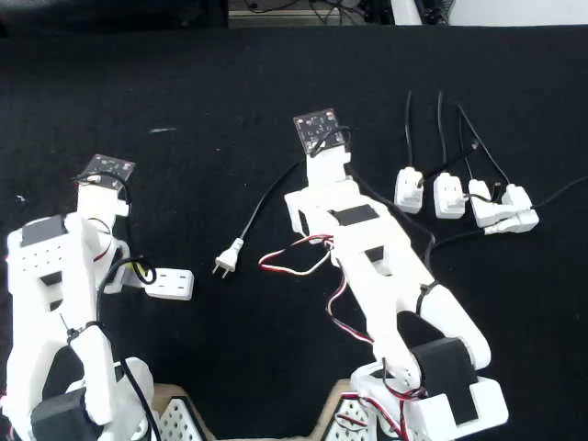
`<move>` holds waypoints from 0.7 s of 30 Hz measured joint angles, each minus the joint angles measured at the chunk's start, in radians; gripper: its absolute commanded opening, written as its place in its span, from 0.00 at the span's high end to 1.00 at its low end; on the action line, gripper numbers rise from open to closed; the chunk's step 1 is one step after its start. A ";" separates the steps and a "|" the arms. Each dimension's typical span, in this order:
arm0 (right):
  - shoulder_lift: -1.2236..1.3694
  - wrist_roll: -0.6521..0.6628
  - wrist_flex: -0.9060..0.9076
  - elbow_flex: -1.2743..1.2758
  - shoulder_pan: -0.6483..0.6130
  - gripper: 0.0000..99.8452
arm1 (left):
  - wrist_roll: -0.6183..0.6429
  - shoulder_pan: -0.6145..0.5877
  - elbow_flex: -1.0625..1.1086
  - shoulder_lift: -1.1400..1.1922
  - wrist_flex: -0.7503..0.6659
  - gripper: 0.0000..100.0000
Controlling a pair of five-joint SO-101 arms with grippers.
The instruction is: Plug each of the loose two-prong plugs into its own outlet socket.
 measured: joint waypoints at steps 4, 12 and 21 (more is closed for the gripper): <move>0.000 0.000 0.000 0.000 0.000 0.76 | -0.087 0.083 -0.002 0.002 0.063 0.74; 0.000 0.000 0.000 0.000 0.000 0.76 | 0.021 0.241 0.216 0.002 -0.227 0.74; 0.000 0.000 0.000 0.000 0.000 0.76 | 0.235 0.373 0.239 0.002 -0.377 0.74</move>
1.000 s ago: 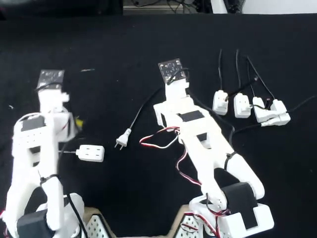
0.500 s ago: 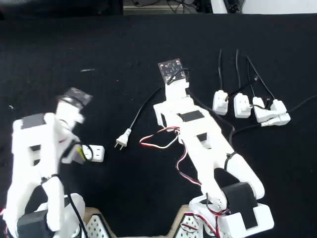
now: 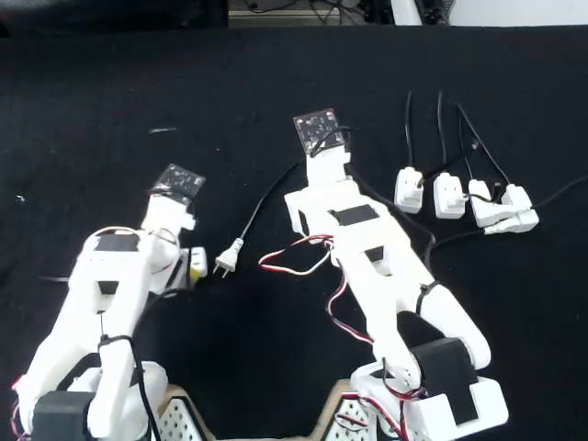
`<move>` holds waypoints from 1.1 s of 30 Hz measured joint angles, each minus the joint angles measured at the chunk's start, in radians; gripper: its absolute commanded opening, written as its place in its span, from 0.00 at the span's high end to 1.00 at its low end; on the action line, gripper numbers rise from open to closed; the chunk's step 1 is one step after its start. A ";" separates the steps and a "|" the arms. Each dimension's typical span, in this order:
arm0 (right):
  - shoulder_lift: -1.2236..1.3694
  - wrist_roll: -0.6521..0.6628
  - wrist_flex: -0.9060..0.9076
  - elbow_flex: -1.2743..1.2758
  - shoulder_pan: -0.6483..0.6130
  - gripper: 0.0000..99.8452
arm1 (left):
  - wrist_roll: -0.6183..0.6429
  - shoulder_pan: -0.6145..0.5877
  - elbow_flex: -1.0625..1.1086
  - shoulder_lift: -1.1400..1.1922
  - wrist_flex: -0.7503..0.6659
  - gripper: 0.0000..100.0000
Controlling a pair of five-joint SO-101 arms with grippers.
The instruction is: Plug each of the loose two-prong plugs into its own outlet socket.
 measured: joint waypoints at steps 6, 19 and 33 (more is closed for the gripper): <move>0.000 0.000 0.000 0.000 0.000 0.76 | 0.021 0.020 0.000 0.000 0.011 0.74; -0.002 0.000 0.000 0.011 -0.107 0.76 | 0.025 -0.192 -0.210 0.006 0.253 0.74; 0.094 -0.235 -0.222 0.063 -0.321 0.76 | 0.034 -0.313 0.112 0.005 -0.144 0.74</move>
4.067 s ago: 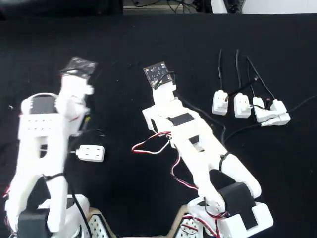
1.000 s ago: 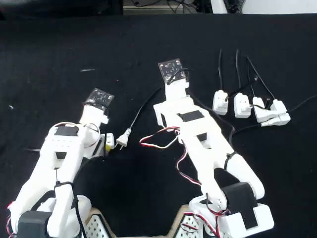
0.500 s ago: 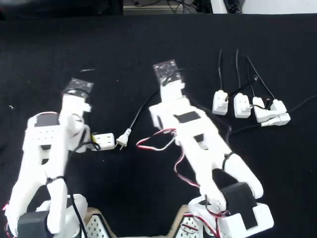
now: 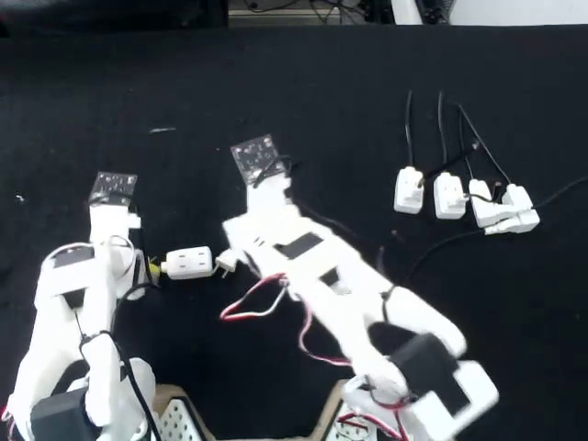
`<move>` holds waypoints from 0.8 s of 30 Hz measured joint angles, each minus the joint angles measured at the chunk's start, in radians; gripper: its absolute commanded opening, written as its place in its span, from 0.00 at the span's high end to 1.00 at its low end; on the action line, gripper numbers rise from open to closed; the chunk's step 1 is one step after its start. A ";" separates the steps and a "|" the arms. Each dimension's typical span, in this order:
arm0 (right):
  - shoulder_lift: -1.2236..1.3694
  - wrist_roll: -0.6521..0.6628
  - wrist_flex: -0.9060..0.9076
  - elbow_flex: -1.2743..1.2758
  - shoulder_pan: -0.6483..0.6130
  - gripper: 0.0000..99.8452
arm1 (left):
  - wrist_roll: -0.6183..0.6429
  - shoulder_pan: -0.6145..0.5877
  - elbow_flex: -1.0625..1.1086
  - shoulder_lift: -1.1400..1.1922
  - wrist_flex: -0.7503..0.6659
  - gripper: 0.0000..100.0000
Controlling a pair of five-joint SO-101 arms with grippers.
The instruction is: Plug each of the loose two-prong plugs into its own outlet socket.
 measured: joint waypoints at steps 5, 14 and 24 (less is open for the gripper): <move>0.091 -0.018 0.014 -0.048 -0.003 0.76 | -0.002 -0.003 0.040 -0.014 -0.055 0.74; 0.101 -0.018 0.086 -0.086 -0.006 0.76 | 0.052 -0.009 0.046 -0.014 -0.057 0.74; 0.101 -0.021 0.086 -0.086 -0.006 0.75 | 0.060 -0.011 0.049 -0.014 -0.057 0.74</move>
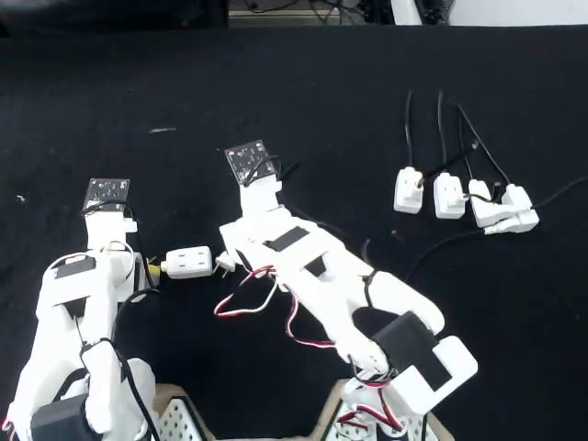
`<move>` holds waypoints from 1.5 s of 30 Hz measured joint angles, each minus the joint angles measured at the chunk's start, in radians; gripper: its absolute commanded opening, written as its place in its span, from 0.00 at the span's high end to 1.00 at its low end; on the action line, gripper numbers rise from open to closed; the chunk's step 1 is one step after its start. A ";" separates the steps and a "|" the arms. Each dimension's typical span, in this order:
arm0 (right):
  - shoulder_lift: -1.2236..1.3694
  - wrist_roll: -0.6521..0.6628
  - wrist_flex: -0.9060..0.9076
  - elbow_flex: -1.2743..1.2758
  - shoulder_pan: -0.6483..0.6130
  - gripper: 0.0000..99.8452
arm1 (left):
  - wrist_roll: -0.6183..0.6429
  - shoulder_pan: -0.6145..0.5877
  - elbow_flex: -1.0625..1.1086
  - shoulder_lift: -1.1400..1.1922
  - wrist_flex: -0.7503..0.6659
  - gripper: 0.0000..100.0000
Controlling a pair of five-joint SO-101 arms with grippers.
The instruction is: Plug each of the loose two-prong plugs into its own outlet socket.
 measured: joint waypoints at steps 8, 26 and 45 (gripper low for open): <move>0.000 0.000 0.071 -0.028 -0.021 0.75 | 0.002 0.000 0.000 0.000 0.000 0.74; 0.043 0.000 0.242 -0.120 -0.044 0.76 | 0.002 0.000 0.000 0.000 0.000 0.74; 0.374 0.000 0.692 -0.623 -0.041 0.97 | 0.002 0.000 0.000 0.000 0.000 0.74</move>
